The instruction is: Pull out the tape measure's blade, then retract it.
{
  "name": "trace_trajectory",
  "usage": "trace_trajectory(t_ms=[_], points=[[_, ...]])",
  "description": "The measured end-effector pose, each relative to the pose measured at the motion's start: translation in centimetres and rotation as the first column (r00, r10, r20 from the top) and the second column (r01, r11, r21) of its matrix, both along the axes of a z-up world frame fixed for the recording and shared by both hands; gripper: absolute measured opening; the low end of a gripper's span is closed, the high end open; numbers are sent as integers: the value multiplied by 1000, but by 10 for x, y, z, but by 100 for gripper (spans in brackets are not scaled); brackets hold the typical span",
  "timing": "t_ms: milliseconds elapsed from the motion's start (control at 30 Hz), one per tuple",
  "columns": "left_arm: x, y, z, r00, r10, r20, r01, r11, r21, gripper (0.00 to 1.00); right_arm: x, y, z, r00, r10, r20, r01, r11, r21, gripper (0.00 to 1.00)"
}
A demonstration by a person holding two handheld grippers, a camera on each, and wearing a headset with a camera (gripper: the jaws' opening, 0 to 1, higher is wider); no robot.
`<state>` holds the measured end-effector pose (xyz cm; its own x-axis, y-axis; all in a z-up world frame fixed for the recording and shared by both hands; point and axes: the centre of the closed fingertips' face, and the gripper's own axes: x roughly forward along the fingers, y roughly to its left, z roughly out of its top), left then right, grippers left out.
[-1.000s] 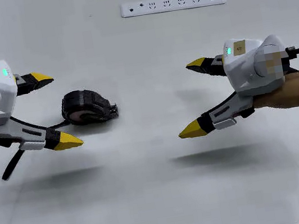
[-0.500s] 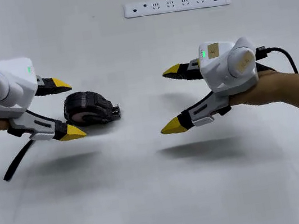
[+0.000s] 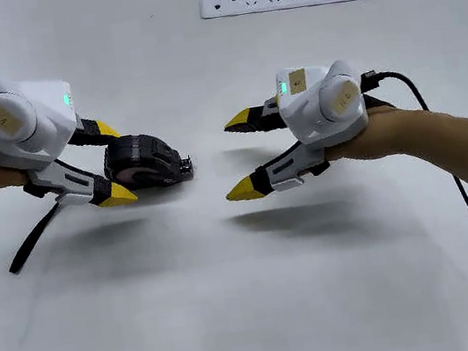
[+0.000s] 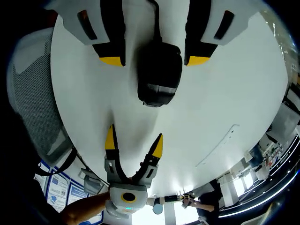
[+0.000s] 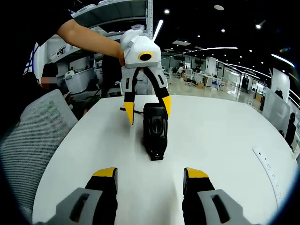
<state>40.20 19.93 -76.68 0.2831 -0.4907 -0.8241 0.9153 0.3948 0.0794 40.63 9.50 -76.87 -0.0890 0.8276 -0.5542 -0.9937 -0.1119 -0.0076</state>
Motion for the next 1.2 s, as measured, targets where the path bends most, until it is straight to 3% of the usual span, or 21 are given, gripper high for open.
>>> trace_trajectory(t_ms=[167,400,667,1200], points=[[2,-1,-2,1000,-10,-4,10,1000,0,39,2,10,-6,999,20,28,-19,1000,-17,42],[8,0,-6,1000,-21,2,21,1000,17,30,6,22,-10,1000,17,17,-17,1000,-26,37],[7,1,-6,1000,-15,-16,15,1000,2,28,9,34,-12,999,27,22,-26,999,-40,23],[6,4,-10,999,-24,-34,24,1000,0,27,9,45,-24,998,56,16,-55,995,-79,16]])
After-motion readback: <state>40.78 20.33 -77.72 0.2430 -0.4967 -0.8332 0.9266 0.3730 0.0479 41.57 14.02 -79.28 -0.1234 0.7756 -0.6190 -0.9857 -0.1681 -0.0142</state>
